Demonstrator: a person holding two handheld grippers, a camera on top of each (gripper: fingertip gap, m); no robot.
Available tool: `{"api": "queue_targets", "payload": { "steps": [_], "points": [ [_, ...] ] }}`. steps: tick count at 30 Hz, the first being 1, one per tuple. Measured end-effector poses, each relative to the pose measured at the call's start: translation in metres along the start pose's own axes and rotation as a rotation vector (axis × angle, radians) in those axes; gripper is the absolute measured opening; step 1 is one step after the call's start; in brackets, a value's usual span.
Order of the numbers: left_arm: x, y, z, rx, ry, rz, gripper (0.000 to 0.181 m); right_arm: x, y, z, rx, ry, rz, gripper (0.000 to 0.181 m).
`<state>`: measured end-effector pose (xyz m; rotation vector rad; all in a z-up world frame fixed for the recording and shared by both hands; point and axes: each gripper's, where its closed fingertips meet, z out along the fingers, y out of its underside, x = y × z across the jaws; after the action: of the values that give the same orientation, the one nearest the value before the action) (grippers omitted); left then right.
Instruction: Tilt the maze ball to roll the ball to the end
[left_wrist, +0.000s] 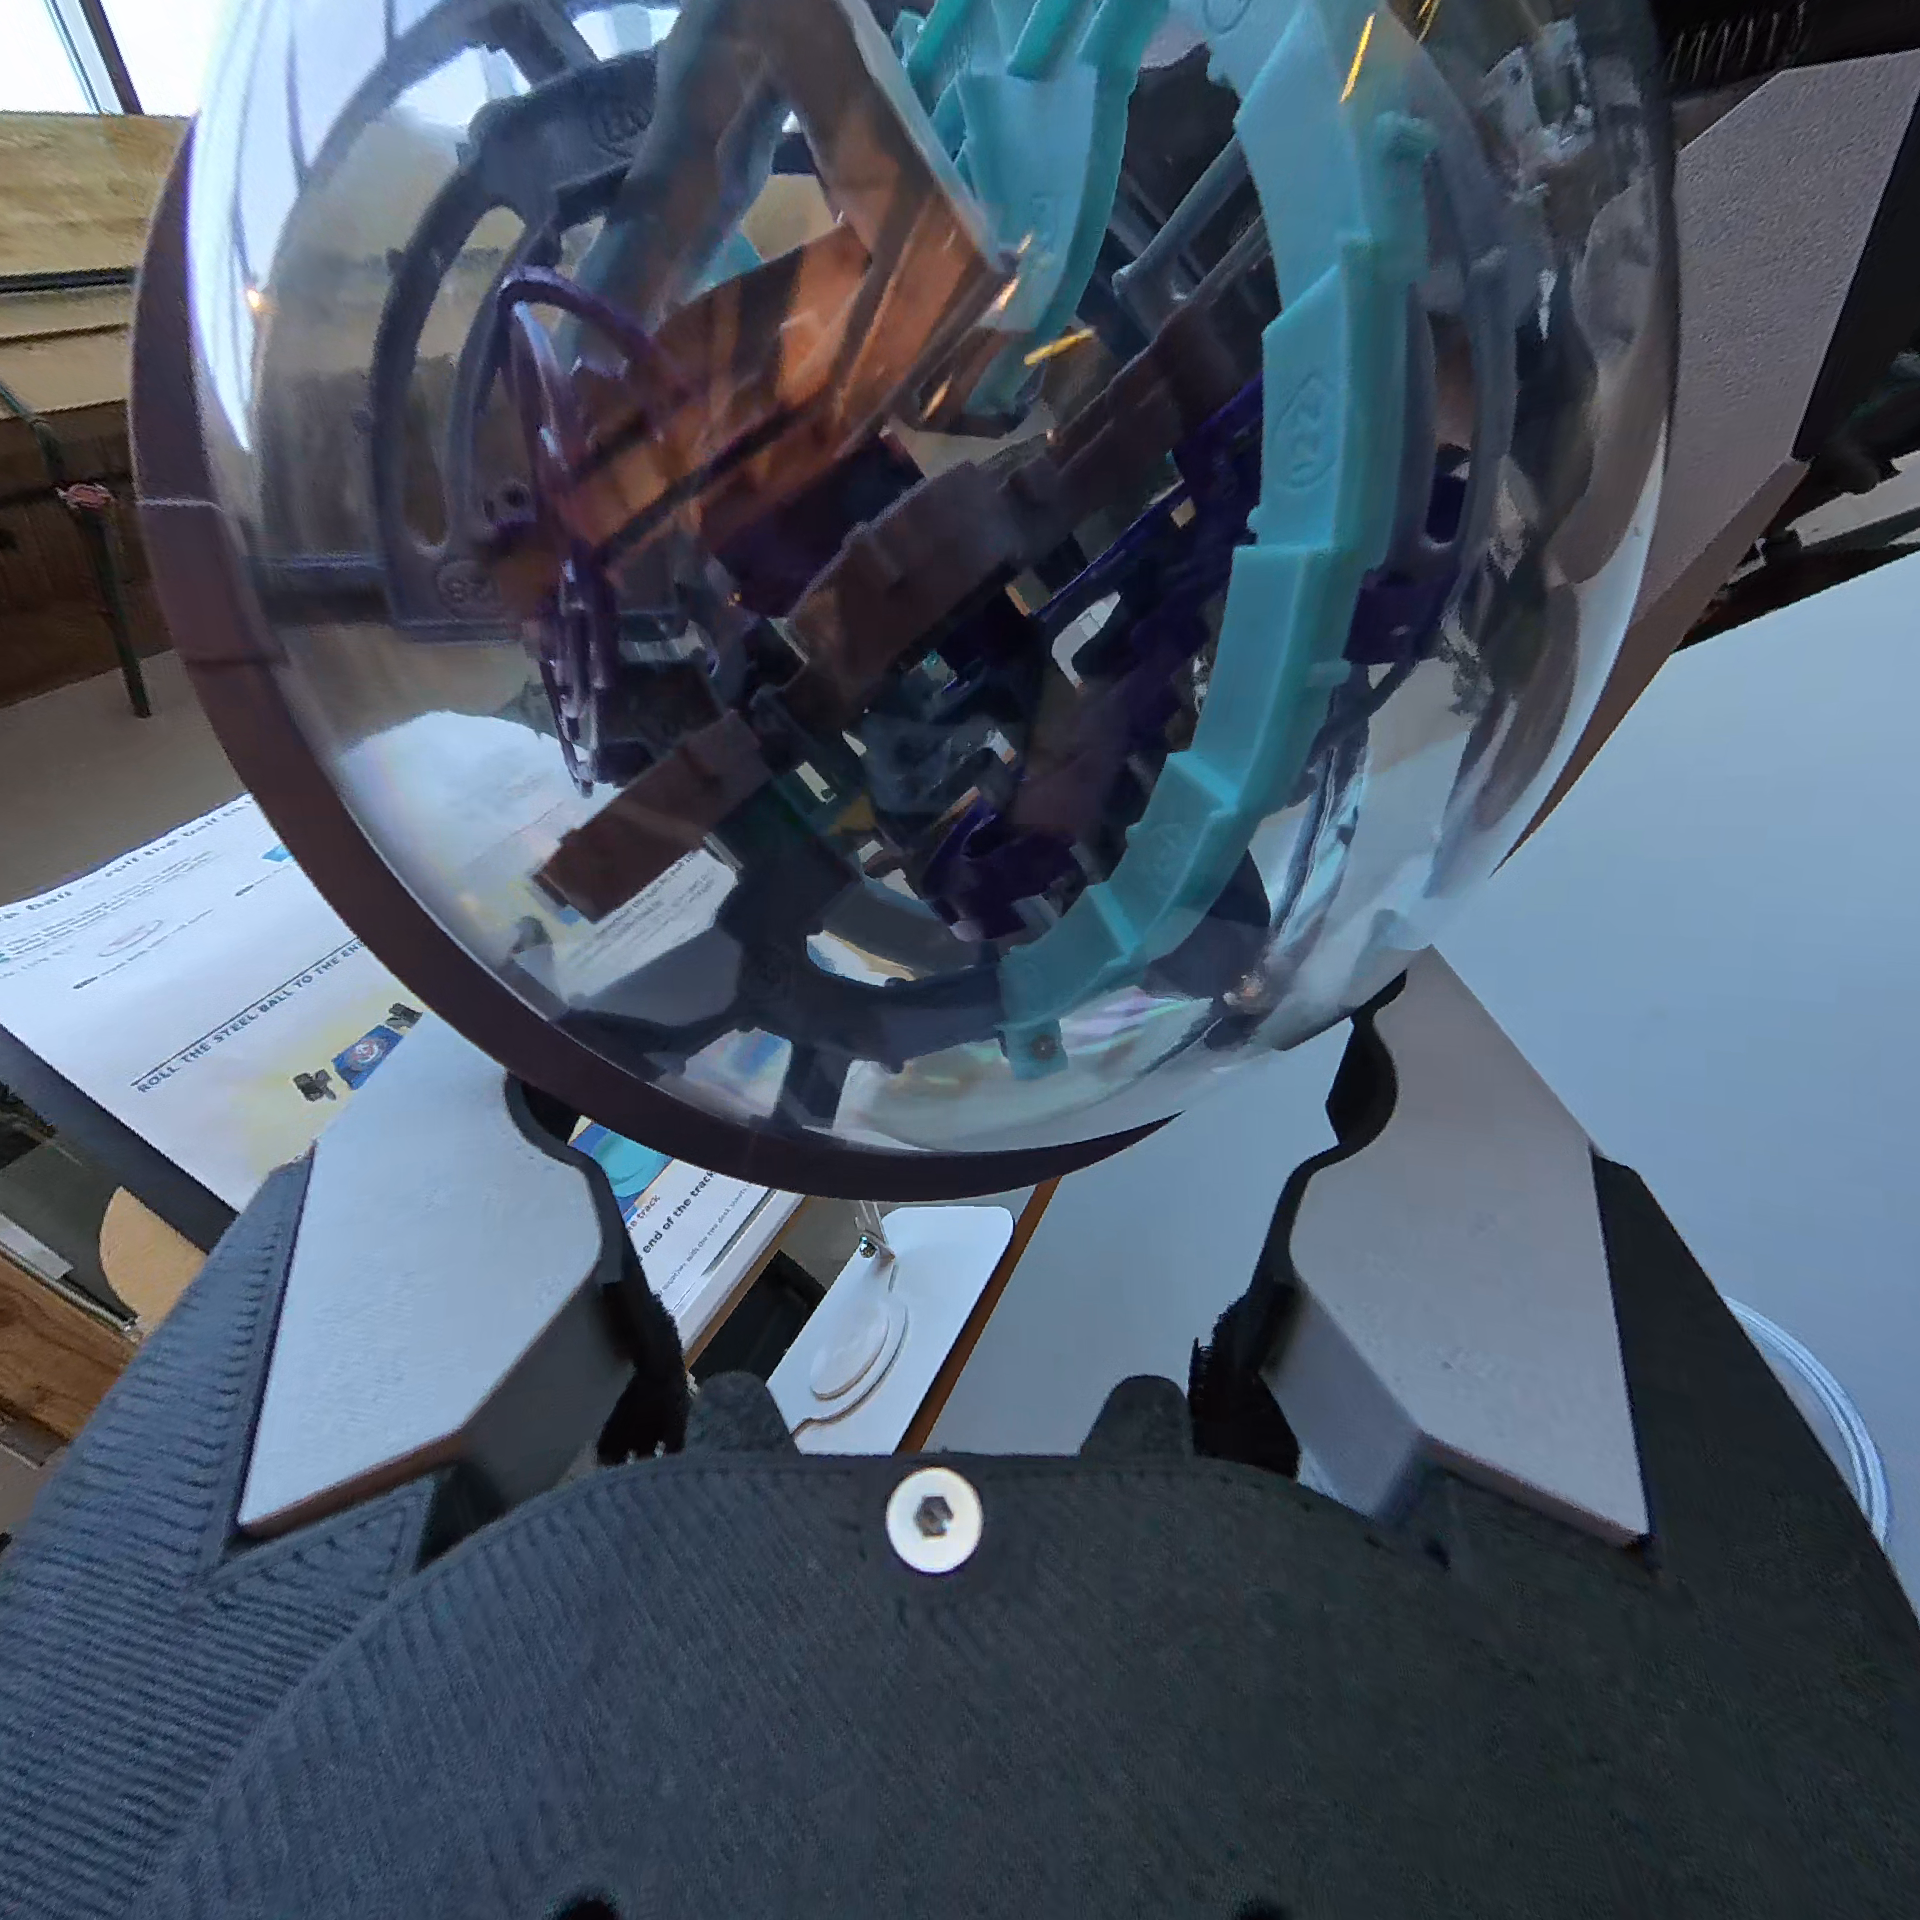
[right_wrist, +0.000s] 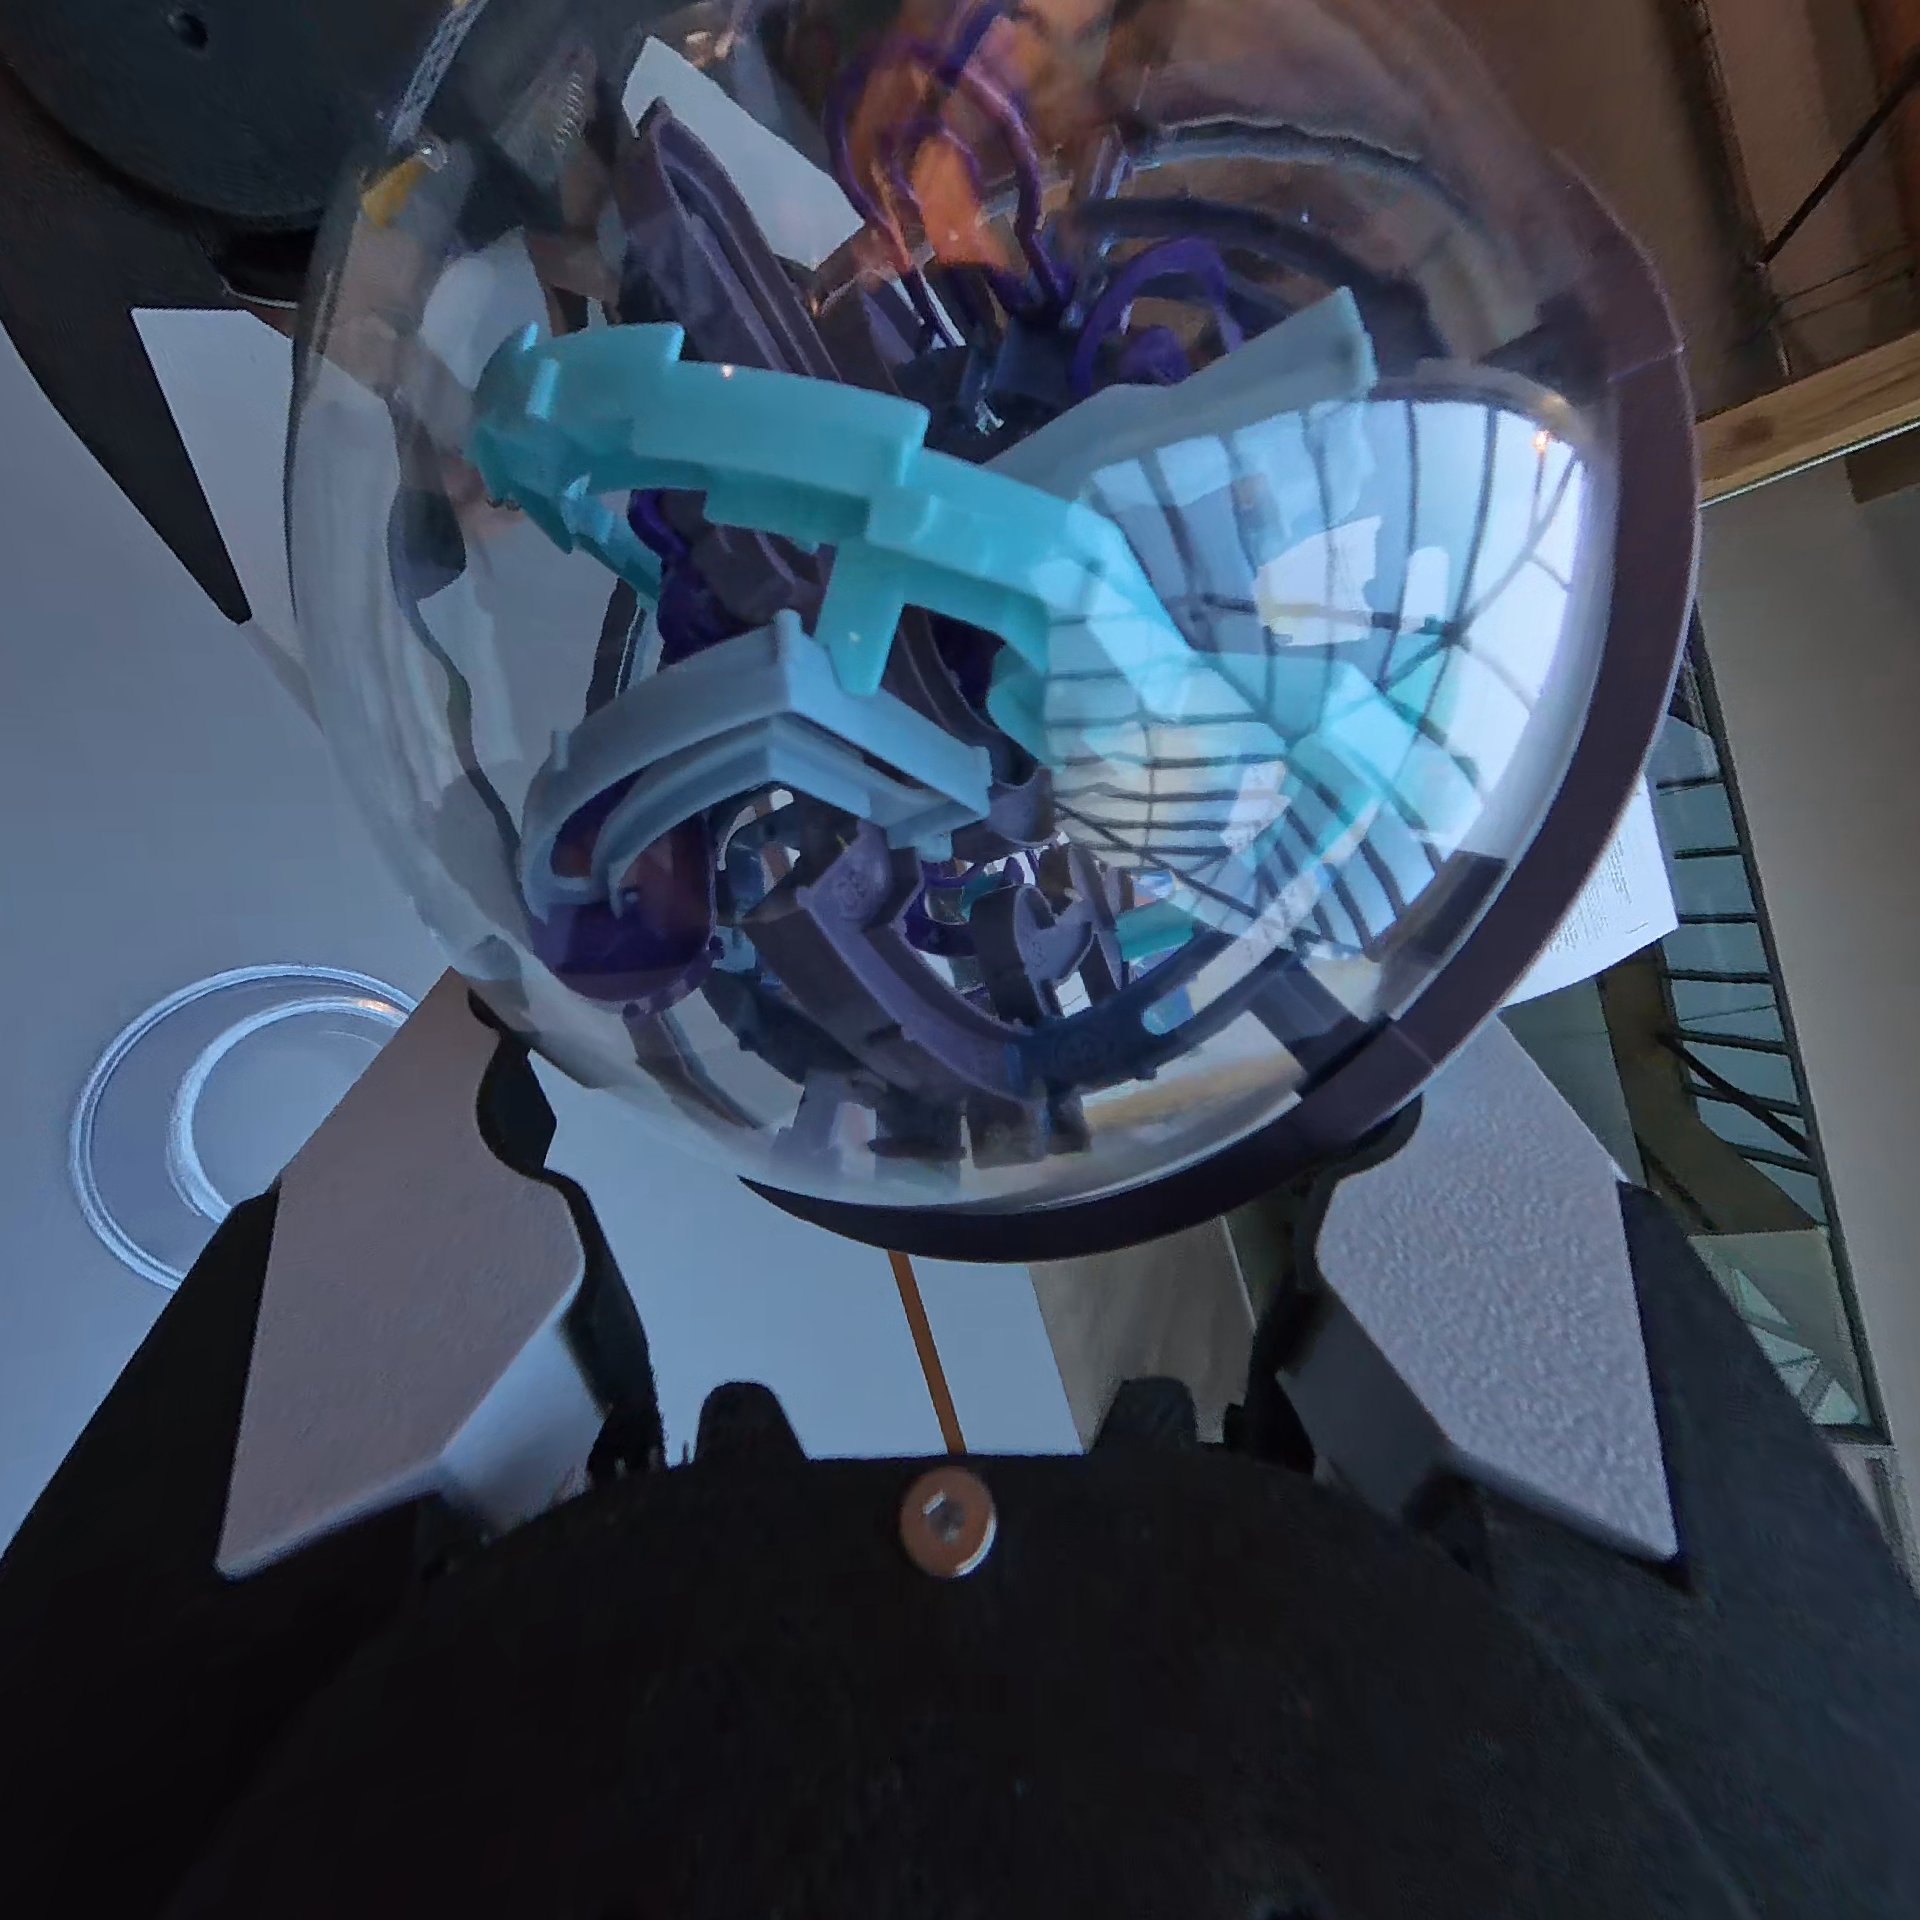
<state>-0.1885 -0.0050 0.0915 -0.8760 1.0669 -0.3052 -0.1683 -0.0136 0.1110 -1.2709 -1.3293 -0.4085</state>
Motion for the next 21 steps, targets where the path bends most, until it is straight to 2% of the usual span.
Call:
{"api": "queue_targets", "payload": {
  "steps": [21],
  "points": [
    [0.035,0.036,0.007,-0.077,0.071,-0.077,0.146,-0.034,0.037,0.006,-0.023,-0.058,0.092,0.156]
  ]
}}
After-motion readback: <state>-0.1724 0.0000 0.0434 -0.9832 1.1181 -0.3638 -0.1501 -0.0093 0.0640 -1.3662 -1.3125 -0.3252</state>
